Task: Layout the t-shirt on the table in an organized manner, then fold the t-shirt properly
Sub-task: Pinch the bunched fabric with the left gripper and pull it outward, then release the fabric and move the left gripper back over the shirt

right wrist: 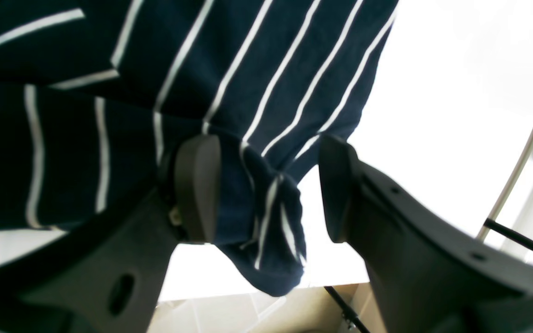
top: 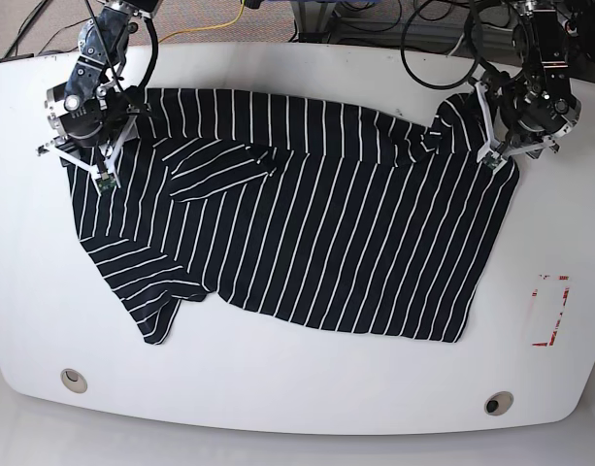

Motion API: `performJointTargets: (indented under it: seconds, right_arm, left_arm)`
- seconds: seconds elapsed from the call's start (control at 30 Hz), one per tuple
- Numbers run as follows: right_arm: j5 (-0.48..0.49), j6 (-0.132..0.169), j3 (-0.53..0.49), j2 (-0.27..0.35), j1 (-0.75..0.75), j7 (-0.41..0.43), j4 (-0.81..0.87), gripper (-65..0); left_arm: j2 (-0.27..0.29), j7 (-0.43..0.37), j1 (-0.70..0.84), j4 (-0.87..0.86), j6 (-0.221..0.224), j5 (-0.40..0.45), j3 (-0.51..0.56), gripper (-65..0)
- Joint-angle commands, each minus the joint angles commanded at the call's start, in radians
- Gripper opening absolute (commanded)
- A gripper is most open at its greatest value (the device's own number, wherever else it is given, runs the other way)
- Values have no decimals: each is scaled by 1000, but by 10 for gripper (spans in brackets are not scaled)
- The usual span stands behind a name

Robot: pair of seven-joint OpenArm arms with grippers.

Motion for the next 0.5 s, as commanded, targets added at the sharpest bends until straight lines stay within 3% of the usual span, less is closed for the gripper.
performJointTargets:
  seconds: [0.3,0.5]
  right_arm:
    - [2,0,5,-2,0,0,0,-330]
    - [2,0,6,-2,0,0,0,-330]
  left_arm:
    - [-63,-32,21,-32,0,2,-3,-242]
    - [-72,-32,31,-32,0,2,-15,-243]
